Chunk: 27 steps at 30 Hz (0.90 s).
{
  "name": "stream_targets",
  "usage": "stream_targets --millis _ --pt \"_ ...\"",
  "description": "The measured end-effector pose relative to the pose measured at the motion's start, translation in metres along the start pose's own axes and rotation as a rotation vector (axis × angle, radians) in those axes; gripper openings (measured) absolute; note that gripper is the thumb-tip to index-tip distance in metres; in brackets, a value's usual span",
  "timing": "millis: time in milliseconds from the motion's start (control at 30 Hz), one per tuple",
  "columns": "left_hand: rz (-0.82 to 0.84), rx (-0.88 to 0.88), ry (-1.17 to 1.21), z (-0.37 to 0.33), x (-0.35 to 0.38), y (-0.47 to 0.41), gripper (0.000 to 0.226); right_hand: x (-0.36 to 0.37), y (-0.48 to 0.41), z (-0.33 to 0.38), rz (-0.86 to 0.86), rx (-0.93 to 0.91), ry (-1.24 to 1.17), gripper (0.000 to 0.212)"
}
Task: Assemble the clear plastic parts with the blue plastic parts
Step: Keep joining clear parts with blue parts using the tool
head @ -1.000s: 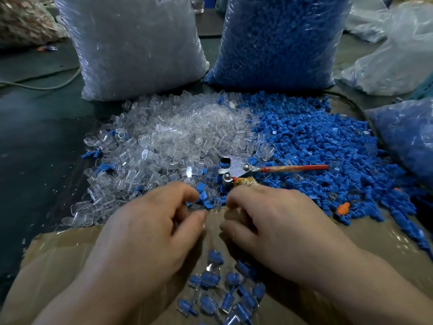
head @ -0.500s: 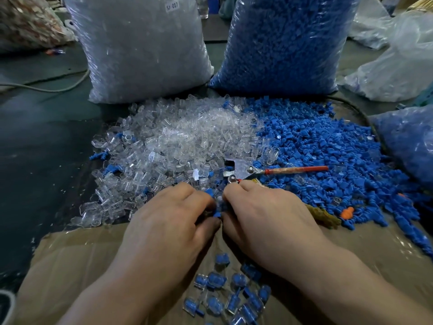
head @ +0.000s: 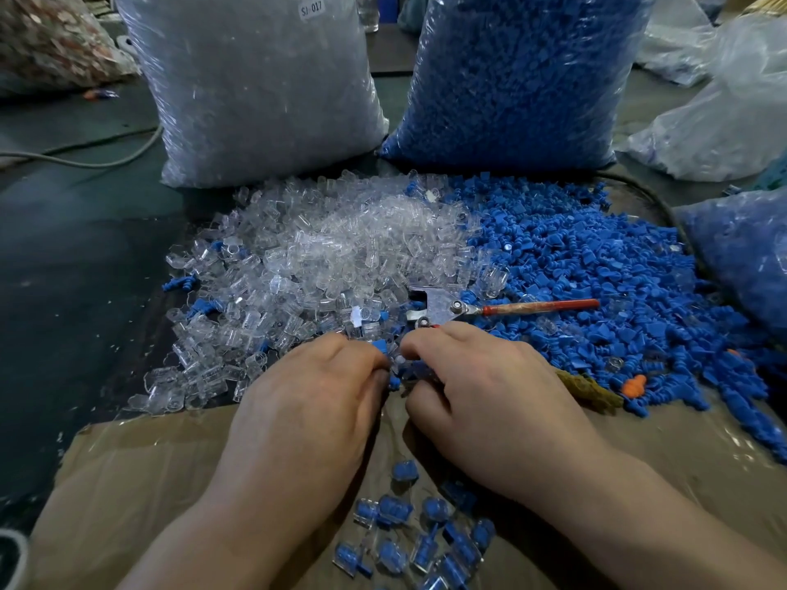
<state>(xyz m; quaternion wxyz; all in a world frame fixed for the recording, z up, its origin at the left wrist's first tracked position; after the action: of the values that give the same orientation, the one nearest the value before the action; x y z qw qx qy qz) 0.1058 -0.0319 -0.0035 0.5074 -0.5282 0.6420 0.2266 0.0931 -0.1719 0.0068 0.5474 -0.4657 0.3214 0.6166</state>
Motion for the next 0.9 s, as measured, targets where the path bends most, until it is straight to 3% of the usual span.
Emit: stream_targets --millis 133,267,333,600,900 --pt "-0.042 -0.058 0.103 0.003 -0.002 0.002 0.018 -0.004 0.002 -0.002 -0.040 0.019 -0.149 0.021" --pt "-0.107 -0.193 0.424 0.010 -0.005 0.007 0.016 -0.006 0.005 -0.001 -0.053 -0.006 -0.254 0.012" --pt "-0.097 -0.230 0.550 0.009 -0.006 0.008 0.026 -0.007 0.006 0.000 -0.054 -0.016 -0.284 0.011" --pt "-0.038 -0.183 0.607 -0.001 -0.009 0.008 0.034 -0.012 0.008 -0.005 -0.065 -0.031 -0.431 0.008" --pt "-0.093 -0.233 0.705 0.000 -0.014 0.009 0.027 -0.012 0.011 -0.001 -0.058 -0.075 -0.360 0.022"
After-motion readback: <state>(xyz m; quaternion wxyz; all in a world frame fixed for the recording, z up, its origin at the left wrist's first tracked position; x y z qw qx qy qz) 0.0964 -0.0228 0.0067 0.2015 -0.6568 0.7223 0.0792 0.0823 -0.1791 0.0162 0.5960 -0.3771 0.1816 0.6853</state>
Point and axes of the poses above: each hand's wrist, its own y-axis away from the middle knuckle, its own x-axis out of the palm, z = x × y, the point moved 5 cm from there along -y, towards the middle knuckle, and after that the axes turned 1 degree about x, right-handed, at the moved point
